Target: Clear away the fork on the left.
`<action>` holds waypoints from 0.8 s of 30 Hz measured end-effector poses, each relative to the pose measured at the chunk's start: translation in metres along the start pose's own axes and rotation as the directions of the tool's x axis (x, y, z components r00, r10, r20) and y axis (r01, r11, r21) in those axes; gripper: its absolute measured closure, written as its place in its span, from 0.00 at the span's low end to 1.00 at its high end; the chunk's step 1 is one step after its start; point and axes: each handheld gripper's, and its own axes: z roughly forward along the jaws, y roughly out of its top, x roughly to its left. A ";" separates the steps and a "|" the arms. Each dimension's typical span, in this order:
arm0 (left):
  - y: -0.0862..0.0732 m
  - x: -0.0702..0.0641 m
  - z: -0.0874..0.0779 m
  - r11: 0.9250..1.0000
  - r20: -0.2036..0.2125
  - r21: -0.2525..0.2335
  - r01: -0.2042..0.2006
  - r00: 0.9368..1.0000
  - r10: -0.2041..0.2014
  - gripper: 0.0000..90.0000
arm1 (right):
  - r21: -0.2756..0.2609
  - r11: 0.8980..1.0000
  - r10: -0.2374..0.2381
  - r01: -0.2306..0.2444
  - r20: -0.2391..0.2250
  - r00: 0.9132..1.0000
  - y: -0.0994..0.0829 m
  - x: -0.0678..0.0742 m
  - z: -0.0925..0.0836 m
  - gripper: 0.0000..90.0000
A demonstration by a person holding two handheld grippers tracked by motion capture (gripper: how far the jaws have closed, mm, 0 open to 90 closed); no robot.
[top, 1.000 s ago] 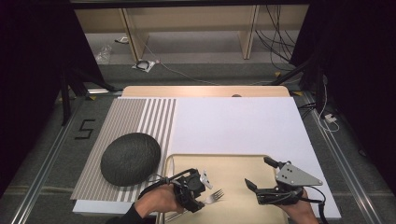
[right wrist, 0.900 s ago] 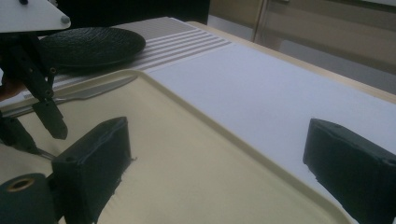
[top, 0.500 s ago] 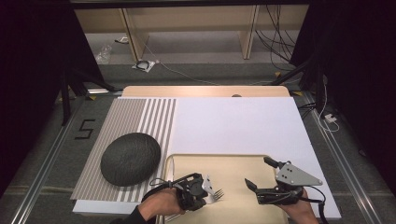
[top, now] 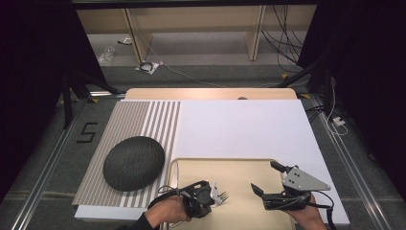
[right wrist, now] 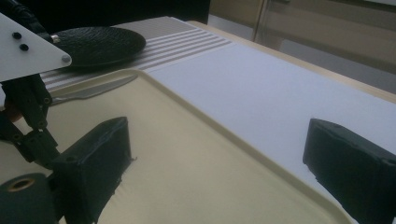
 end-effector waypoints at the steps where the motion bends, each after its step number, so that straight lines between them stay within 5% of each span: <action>1: 0.000 0.001 0.000 1.000 0.000 -0.002 0.003 1.000 -0.003 0.99 | -0.001 1.000 -0.001 0.001 0.000 1.000 0.000 0.000 0.000 0.09; 24: -0.009 0.017 -0.002 0.997 -0.038 -0.040 0.068 0.997 -0.069 0.99 | -0.004 1.000 0.001 -0.001 -0.001 1.000 0.000 0.000 0.000 0.09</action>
